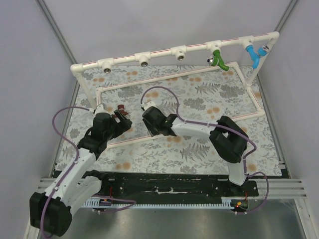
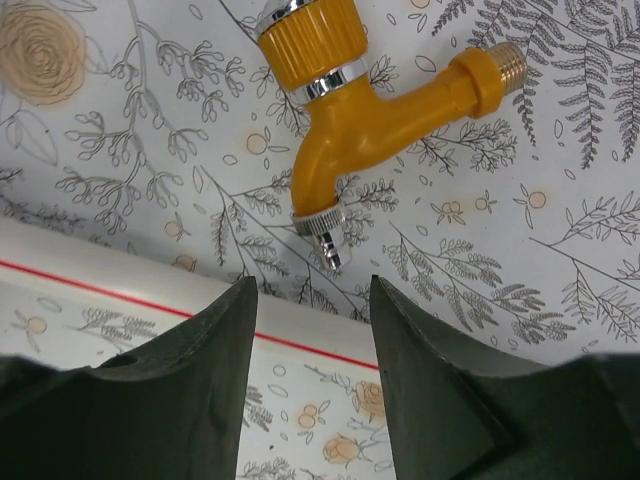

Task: Install the water faucets

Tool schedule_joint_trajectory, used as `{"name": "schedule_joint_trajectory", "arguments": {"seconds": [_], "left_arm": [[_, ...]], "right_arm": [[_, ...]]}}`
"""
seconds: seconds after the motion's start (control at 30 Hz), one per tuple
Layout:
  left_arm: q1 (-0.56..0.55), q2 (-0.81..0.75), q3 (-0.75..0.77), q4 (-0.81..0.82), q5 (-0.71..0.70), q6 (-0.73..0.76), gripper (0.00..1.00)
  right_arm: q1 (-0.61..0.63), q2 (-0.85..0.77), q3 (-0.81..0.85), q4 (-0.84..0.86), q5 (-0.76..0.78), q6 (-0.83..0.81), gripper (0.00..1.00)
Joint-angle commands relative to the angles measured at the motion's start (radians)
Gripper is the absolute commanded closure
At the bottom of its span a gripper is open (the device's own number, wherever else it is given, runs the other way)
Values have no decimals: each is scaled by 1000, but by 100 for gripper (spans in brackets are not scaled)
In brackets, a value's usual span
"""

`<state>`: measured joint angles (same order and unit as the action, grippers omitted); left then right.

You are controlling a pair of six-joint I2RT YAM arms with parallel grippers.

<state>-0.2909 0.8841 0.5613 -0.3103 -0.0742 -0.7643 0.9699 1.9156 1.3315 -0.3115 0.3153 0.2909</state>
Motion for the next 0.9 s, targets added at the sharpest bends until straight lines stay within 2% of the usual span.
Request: {"name": "schedule_joint_trajectory", "arguments": {"seconds": [0.0, 0.37, 0.47, 0.63, 0.87], "left_arm": [[6, -105, 9, -82, -73, 80, 10], [6, -175, 14, -113, -76, 129, 10], [6, -181, 14, -105, -59, 148, 10], [6, -203, 9, -73, -18, 192, 10], [6, -247, 0, 74, 140, 299, 10]], "right_arm": [[-3, 92, 118, -49, 74, -4, 44], [-5, 243, 219, -49, 54, -24, 45], [-10, 258, 213, -41, 45, -15, 48], [-36, 237, 180, -32, 25, -7, 64], [-83, 57, 100, 15, -65, -65, 95]]}}
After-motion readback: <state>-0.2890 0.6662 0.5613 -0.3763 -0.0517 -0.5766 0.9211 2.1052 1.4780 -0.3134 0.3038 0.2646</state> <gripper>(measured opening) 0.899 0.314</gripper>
